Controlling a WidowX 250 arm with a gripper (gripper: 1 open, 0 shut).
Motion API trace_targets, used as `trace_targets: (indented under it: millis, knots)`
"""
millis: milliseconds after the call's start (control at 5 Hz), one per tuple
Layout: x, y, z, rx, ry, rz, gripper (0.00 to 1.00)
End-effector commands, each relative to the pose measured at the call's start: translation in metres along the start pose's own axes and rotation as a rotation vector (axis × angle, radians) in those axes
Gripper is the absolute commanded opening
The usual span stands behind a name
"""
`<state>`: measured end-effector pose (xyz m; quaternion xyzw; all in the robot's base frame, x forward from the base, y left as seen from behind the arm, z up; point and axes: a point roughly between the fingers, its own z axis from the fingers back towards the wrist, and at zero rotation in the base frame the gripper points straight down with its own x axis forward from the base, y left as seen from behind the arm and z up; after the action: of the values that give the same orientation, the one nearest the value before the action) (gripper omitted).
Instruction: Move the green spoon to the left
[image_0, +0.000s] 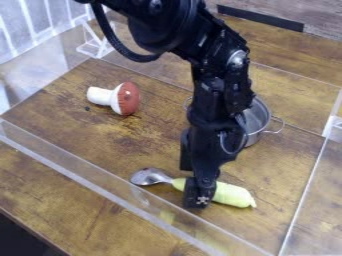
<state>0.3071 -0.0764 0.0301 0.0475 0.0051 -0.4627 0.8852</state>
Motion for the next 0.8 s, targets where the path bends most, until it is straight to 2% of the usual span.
trace_targets:
  millis: [0,200,600]
  knots:
    - [0.0144,-0.0002,0.0204,0.068,-0.066,0.008,1.0]
    - [0.0239,-0.0002,0.0183,0.074,-0.092,0.017,1.0]
    - [0.0237,-0.0041,0.0152,0.073,-0.172,-0.148,1.0]
